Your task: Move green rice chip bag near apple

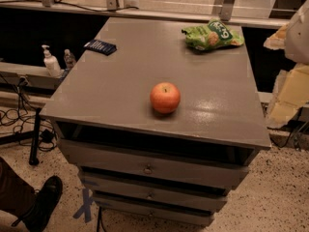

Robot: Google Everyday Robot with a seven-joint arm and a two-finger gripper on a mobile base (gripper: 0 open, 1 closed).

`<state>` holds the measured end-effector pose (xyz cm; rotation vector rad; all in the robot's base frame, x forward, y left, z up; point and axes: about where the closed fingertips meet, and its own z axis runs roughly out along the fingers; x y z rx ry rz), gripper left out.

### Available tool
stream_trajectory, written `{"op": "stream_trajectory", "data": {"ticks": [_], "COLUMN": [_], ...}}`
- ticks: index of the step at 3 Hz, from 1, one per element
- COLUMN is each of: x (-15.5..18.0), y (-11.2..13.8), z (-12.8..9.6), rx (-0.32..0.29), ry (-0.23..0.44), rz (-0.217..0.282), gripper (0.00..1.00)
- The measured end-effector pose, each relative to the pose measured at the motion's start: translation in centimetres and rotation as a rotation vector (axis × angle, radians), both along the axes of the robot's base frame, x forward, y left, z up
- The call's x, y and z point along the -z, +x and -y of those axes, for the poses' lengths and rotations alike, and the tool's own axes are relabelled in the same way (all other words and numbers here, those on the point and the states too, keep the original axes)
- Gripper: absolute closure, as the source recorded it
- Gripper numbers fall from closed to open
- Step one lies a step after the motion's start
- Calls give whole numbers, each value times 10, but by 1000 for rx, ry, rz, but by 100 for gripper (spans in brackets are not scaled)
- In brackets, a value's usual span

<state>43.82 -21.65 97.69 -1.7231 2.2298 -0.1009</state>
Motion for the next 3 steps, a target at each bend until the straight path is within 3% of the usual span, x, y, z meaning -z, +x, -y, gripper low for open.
{"op": "stream_trajectory", "data": {"ticks": [1,2,3], "x": [0,6,17], "y": [1,21,71], "z": [-1,-6,-10], "rx": [1,-2,-7], "ry": [2,22,51], "rz": [7,42,124], "gripper": [0,0,0]}}
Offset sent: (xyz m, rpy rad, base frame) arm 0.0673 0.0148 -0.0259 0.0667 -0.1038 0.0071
